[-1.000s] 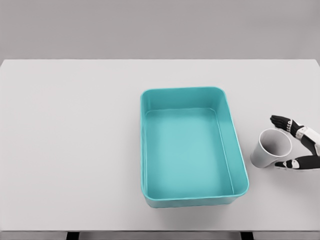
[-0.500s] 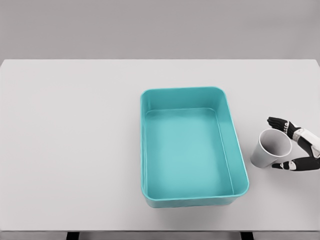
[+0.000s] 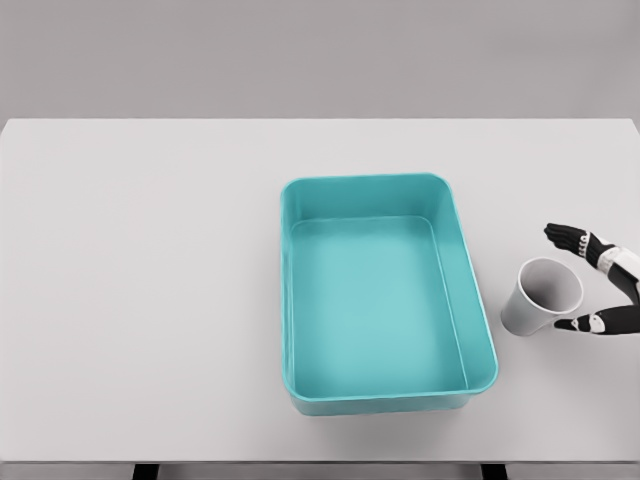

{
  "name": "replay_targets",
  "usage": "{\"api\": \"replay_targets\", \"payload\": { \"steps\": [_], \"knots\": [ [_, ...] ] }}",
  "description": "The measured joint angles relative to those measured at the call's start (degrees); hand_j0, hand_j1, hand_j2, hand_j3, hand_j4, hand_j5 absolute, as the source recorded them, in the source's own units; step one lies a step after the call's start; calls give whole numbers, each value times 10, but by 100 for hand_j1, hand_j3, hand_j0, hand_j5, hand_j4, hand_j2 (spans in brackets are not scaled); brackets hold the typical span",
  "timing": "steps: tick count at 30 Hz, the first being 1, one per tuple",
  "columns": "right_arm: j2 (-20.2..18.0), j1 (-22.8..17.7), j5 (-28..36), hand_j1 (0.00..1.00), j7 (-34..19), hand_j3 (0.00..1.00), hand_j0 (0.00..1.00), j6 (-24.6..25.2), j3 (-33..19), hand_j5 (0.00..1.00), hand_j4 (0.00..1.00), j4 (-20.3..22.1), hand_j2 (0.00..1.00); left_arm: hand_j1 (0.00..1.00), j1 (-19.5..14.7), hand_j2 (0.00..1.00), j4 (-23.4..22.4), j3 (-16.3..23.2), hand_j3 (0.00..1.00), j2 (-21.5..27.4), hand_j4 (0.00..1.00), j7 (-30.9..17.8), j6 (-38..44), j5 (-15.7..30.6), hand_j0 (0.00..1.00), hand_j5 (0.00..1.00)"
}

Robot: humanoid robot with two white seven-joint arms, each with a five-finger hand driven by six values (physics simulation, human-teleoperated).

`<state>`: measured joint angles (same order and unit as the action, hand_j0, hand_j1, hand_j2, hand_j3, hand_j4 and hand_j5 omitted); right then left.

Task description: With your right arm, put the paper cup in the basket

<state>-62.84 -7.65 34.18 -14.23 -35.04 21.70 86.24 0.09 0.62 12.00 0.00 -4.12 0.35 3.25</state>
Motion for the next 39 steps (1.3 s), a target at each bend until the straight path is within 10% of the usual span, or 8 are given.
{"api": "replay_targets", "payload": {
  "steps": [39],
  "knots": [
    [8,-18,-1,100,42,100,100,0,9,100,100,33,100,100,0,100,0,0,100,0,100,0,0,0,100,100]
  ]
}}
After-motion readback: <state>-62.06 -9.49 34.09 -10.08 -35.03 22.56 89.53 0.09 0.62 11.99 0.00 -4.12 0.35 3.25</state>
